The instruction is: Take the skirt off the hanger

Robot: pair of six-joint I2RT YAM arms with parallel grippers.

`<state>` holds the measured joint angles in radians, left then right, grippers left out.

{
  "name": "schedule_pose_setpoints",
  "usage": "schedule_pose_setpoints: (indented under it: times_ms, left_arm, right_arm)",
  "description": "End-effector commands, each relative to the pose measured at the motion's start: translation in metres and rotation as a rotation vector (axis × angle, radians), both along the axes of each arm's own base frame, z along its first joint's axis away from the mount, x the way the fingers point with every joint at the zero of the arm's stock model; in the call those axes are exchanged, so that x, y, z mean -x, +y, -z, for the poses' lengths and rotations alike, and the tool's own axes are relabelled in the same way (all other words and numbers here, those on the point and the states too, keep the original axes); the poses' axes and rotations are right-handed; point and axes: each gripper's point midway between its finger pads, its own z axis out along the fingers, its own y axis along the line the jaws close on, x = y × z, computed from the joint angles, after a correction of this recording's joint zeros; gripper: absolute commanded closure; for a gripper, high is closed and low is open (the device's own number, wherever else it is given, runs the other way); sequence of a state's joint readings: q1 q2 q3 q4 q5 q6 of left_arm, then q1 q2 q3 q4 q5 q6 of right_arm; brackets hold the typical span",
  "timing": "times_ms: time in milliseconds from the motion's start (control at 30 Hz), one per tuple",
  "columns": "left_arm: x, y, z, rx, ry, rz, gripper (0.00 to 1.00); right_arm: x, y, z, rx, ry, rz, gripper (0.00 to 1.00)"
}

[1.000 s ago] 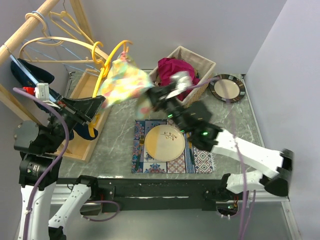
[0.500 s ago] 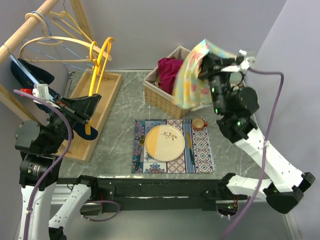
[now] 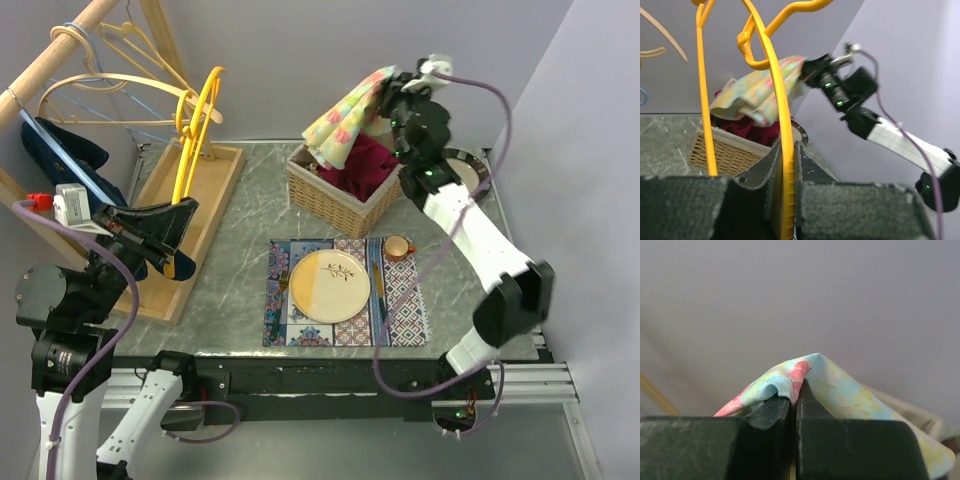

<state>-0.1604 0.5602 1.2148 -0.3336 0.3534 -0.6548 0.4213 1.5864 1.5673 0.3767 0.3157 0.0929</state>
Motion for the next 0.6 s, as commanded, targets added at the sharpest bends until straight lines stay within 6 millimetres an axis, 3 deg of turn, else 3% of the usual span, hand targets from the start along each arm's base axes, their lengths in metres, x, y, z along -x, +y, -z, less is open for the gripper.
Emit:
schedule_pose_setpoints:
  times_ms: [0, 67, 133, 200, 300, 433, 567]
  left_arm:
    - [0.012, 0.0, -0.022, -0.022, -0.108, 0.009, 0.99]
    - [0.011, 0.0, -0.022, -0.025, -0.111, 0.007, 0.99]
    - [0.01, 0.0, -0.021, -0.032, -0.107, 0.003, 0.99]
    - [0.012, 0.001, -0.024, -0.041, -0.114, -0.004, 0.99]
    - [0.011, 0.007, -0.024, -0.047, -0.119, -0.039, 0.99]
    - [0.007, 0.012, -0.022, -0.036, -0.119, -0.078, 0.99]
    - [0.005, 0.011, -0.023, -0.034, -0.107, -0.068, 0.99]
  right_arm:
    - [-0.046, 0.031, 0.103, -0.089, 0.196, -0.104, 1.0]
    - [-0.061, 0.023, 0.153, -0.099, 0.314, -0.039, 1.0]
    - [-0.079, 0.002, 0.205, -0.12, 0.439, 0.073, 1.0]
    - [-0.09, -0.01, 0.229, -0.15, 0.498, 0.123, 1.0]
    - [-0.093, -0.029, 0.242, -0.137, 0.526, 0.197, 1.0]
    - [-0.087, -0.05, 0.242, -0.12, 0.519, 0.289, 1.0]
    - [-0.08, -0.09, 0.236, -0.136, 0.504, 0.387, 1.0]
